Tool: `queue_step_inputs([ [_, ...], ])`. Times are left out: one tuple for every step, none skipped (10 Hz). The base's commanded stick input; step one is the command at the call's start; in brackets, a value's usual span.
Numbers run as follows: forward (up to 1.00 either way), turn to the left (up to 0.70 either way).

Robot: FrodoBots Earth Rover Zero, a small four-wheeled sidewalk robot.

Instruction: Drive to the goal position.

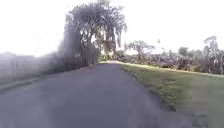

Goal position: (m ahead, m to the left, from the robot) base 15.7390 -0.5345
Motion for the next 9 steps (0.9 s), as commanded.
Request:
queue_step_inputs([
  [1.0,0.0],
  [1.0,0.0],
  [1.0,0.0],
  [1.0,0.0],
  [1.0,0.0],
  [1.0,0.0],
  [1.0,0.0],
  [1.0,0.0],
  [1.0,0.0],
])
